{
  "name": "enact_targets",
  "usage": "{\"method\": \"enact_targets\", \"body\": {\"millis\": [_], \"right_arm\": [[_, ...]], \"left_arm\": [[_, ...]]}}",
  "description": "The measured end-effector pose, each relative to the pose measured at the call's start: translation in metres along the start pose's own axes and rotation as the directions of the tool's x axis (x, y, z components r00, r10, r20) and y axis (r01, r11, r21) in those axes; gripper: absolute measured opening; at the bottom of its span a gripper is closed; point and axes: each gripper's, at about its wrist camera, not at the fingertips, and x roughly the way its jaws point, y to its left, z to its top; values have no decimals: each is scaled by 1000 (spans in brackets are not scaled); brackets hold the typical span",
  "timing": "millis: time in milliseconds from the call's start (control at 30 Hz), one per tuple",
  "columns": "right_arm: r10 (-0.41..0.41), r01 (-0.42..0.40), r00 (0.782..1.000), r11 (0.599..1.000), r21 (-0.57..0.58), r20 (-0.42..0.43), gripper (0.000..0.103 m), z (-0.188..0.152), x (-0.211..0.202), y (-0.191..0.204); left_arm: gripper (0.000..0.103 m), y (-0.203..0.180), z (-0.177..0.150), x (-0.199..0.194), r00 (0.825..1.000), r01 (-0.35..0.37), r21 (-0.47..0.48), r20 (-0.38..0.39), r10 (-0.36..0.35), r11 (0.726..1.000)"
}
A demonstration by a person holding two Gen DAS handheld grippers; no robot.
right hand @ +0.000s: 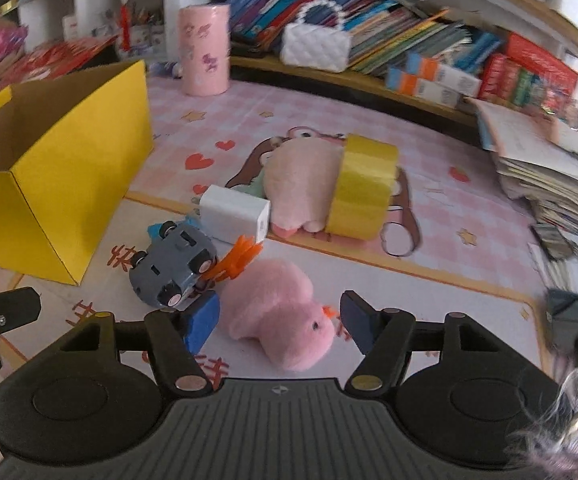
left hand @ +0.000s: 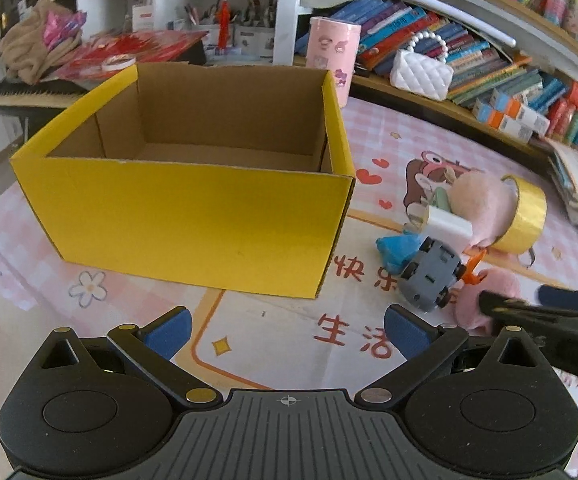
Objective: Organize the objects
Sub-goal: 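Reach the left tool to the grey toy car while the right tool reaches the pink plush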
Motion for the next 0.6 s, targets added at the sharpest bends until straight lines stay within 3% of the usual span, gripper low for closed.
{"method": "enact_targets", "body": {"millis": [267, 333, 500, 600], "right_arm": [[76, -82, 995, 992, -98, -62, 64, 6, 35, 1], [87, -95, 994, 990, -107, -70, 58, 6, 39, -2], [129, -130, 991, 991, -41, -29, 57, 10, 32, -25], [108, -109, 994, 993, 33, 30, 57, 15, 20, -48]], "left_arm": [[102, -6, -4, -5, 1000, -11, -68, 9, 12, 998], [102, -12, -4, -6, 1000, -7, -57, 14, 8, 998], [99, -41, -1, -4, 999, 39, 20, 28, -39, 999], [88, -62, 2, 3, 996, 87, 73, 14, -88, 993]]}}
